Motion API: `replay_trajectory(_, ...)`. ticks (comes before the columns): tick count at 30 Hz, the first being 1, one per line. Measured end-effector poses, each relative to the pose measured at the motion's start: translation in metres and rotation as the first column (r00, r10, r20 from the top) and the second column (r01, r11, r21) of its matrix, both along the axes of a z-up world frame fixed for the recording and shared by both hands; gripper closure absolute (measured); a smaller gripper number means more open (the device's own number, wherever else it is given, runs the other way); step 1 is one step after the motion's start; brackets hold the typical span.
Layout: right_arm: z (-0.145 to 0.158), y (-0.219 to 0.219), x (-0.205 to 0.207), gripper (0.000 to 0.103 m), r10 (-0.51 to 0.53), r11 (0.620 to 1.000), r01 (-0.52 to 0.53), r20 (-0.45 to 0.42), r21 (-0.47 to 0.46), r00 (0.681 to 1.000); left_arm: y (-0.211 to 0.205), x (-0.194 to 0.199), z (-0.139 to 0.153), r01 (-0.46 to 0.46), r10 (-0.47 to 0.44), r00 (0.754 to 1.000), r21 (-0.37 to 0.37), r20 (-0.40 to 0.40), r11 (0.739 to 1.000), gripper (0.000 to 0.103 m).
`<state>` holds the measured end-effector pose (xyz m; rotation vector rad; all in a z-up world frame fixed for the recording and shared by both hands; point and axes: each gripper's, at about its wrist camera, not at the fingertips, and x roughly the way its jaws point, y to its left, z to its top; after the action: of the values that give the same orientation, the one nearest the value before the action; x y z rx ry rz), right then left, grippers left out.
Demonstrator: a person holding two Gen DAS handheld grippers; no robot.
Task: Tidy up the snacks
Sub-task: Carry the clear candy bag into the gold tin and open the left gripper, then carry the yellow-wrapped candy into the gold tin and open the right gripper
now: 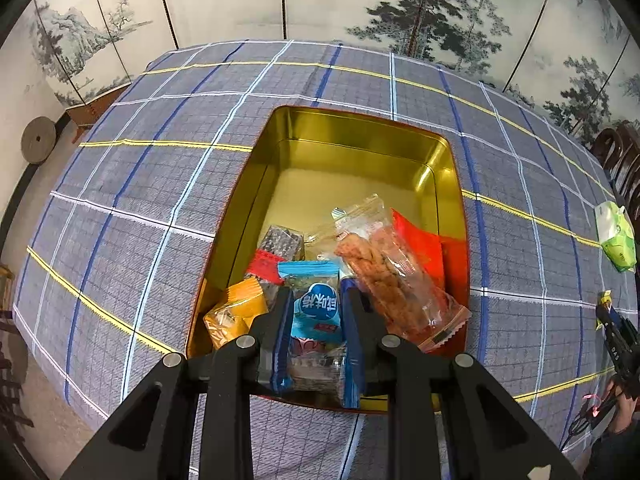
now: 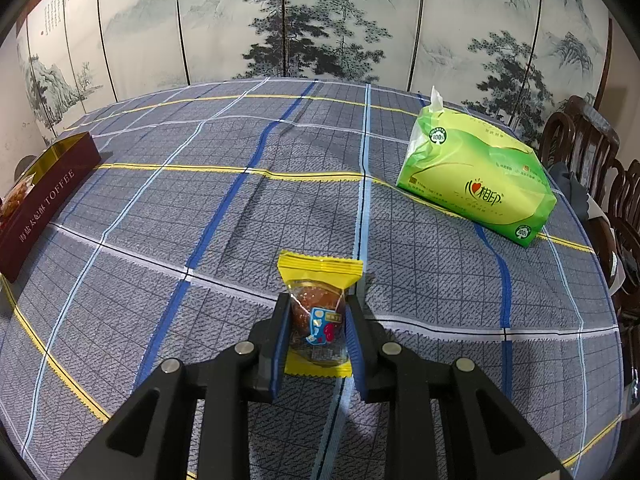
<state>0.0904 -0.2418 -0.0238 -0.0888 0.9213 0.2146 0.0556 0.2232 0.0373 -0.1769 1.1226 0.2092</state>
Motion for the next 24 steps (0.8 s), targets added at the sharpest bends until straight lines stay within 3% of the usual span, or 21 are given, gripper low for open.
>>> replay_trajectory(8, 0.0, 0.0, 0.0, 0.076, 0.0, 1.0, 0.0, 0.0, 0.0, 1.0, 0.004, -0.01, 0.004, -0.003, 0.004, 1.0, -0.014, 0.011, 1.0, 0.079)
replay_trajectory(19, 0.001, -0.002, 0.001, 0.076, -0.021, 1.0, 0.021, -0.011, -0.011, 1.0, 0.004, -0.03, 0.016, -0.022, 0.019, 0.998, 0.054, 0.052, 0.998, 0.053)
replay_trajectory(24, 0.002, 0.0, 0.004, 0.076, -0.046, 0.999, 0.045, -0.032, -0.021, 0.998, 0.004, -0.04, 0.02, -0.039, 0.033, 0.996, 0.064, 0.079, 0.997, 0.047)
